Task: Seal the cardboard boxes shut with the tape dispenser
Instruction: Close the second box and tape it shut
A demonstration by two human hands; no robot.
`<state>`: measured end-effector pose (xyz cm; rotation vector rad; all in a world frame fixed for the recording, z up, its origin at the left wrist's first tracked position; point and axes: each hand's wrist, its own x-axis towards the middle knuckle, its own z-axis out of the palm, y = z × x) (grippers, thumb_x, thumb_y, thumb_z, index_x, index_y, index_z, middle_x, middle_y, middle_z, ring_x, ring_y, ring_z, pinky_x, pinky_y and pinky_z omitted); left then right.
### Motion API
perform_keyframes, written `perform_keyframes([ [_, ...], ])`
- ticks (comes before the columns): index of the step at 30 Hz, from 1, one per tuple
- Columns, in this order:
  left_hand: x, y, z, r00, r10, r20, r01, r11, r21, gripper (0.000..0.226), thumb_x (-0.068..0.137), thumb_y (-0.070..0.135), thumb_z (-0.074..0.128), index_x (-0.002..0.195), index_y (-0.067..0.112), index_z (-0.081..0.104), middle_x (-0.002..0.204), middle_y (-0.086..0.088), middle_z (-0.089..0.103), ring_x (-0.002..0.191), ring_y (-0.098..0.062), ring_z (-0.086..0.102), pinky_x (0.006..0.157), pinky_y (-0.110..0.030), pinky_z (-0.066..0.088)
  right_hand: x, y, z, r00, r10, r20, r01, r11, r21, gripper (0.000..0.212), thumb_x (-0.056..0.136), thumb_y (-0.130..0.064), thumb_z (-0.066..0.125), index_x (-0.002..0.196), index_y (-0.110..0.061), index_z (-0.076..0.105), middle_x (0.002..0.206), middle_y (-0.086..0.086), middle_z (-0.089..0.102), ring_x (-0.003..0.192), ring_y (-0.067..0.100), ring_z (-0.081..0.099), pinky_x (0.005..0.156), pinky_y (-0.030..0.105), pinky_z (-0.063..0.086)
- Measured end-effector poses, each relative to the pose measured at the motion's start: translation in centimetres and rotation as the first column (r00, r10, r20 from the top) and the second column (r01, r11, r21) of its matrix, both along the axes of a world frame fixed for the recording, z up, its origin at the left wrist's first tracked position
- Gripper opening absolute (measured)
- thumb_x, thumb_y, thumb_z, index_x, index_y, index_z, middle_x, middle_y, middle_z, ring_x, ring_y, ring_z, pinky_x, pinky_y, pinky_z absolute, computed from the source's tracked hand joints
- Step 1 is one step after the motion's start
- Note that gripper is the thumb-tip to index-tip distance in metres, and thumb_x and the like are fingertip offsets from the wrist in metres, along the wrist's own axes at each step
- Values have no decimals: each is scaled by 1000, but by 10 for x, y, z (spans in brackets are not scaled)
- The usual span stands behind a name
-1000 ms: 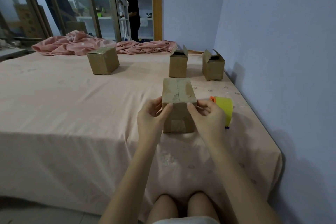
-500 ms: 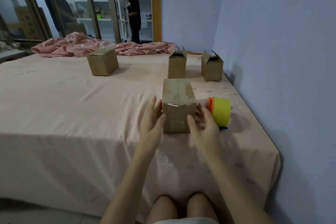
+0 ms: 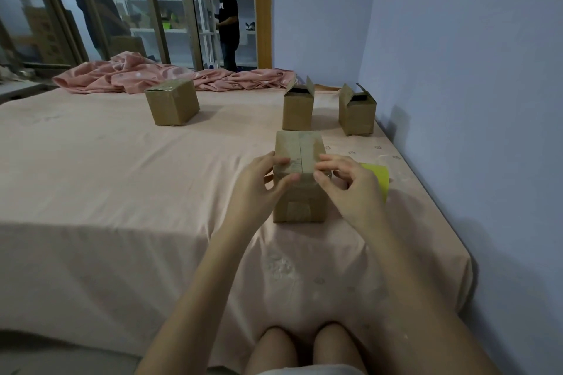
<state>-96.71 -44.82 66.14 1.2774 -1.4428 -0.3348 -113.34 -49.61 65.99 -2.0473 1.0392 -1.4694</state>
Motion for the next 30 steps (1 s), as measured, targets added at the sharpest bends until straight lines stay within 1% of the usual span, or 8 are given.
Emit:
perform_keyframes([
  [3, -2, -2, -10, 961, 152, 232, -124, 984, -132, 31, 86, 20, 68, 113, 6, 65, 124, -12, 60, 100, -26, 65, 83, -39, 54, 5, 1, -6, 998, -59, -32, 54, 988, -146, 12, 83, -14, 69, 94, -11, 73, 112, -3, 67, 102, 6, 57, 92, 37, 49],
  [5, -5, -1, -16, 928, 222, 299, -171, 967, -187, 32, 88, 20, 66, 116, 5, 65, 128, -16, 58, 104, -27, 65, 78, -41, 56, 10, 4, -12, 992, -115, -46, 97, 954, -285, 13, 84, -10, 68, 95, -5, 71, 111, 7, 68, 102, 15, 61, 89, 38, 51],
  [11, -4, -2, -23, 941, 231, 249, -189, 965, -184, 41, 83, 25, 71, 120, 10, 62, 133, -11, 55, 116, -21, 59, 88, -39, 54, 20, 11, -15, 986, -159, -43, 146, 963, -225, 43, 76, -42, 70, 100, -7, 67, 117, 4, 64, 109, 8, 52, 92, 21, 42],
  [15, -4, -3, -20, 973, 182, 140, -166, 979, -116, 40, 83, 23, 71, 121, 13, 63, 136, -10, 54, 116, -20, 58, 91, -40, 51, 21, 9, -11, 983, -173, -58, 154, 957, -245, 30, 75, -24, 76, 93, -2, 68, 111, 9, 67, 104, 21, 60, 86, 34, 51],
  [18, -6, -1, -16, 990, 142, 4, -141, 986, -89, 36, 82, 18, 72, 117, 14, 66, 134, -8, 56, 115, -13, 58, 92, -32, 51, 16, 5, -11, 986, -157, -48, 140, 956, -256, 21, 76, -14, 76, 91, -2, 69, 109, 8, 68, 100, 24, 62, 83, 36, 53],
  [21, -5, 0, -13, 994, 78, -76, -83, 994, -69, 32, 84, 11, 69, 116, 11, 66, 129, -5, 58, 123, -7, 50, 96, -31, 49, 13, 4, -11, 997, -58, 50, 66, 981, -184, 14, 80, -5, 71, 93, -2, 71, 110, 5, 67, 102, 18, 61, 83, 27, 54],
  [24, -1, 0, -13, 997, 10, -72, -16, 997, -79, 29, 89, 7, 63, 117, 9, 65, 121, 12, 55, 127, -10, 47, 100, -31, 46, 13, 4, -10, 996, -35, 86, 50, 984, -170, 11, 83, -2, 67, 92, -3, 72, 109, 0, 65, 101, 10, 59, 81, 10, 47],
  [30, 5, 0, -15, 994, -66, -86, 63, 997, -35, 28, 95, 14, 54, 122, 14, 63, 131, 0, 53, 132, -7, 40, 104, -24, 39, 13, 5, -11, 994, -24, 108, 40, 989, -146, 15, 88, 2, 59, 94, -4, 71, 109, -4, 64, 102, -4, 54, 85, 9, 44],
])
